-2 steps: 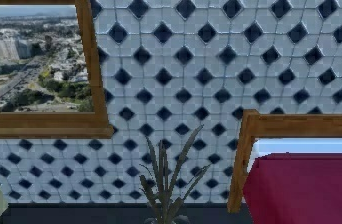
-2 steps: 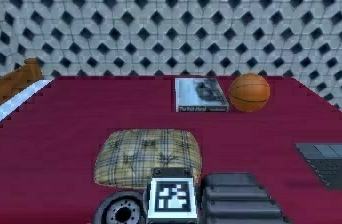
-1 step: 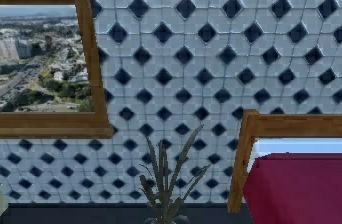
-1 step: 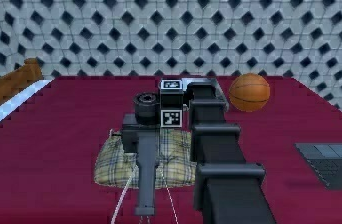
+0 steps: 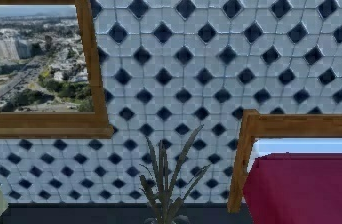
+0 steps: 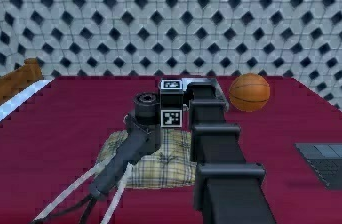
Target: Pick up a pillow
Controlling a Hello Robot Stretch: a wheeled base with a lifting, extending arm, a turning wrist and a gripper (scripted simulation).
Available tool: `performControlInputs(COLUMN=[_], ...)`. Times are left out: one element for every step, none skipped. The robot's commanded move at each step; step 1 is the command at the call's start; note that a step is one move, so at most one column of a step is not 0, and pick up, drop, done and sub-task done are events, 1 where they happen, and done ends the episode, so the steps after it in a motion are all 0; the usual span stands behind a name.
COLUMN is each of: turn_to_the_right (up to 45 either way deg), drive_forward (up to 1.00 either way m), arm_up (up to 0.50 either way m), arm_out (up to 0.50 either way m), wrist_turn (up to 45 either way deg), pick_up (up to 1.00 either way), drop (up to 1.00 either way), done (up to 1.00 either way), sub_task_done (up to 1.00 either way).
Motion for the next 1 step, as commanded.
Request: performControlInputs(turn_to_the_right=[0.0], drive_forward=[0.0], arm_up=[0.0], arm_out=[0.0], wrist_turn=[45.0], pick_up=[0.0], drop=[0.0], done=[0.0], sub_task_done=[0.0])
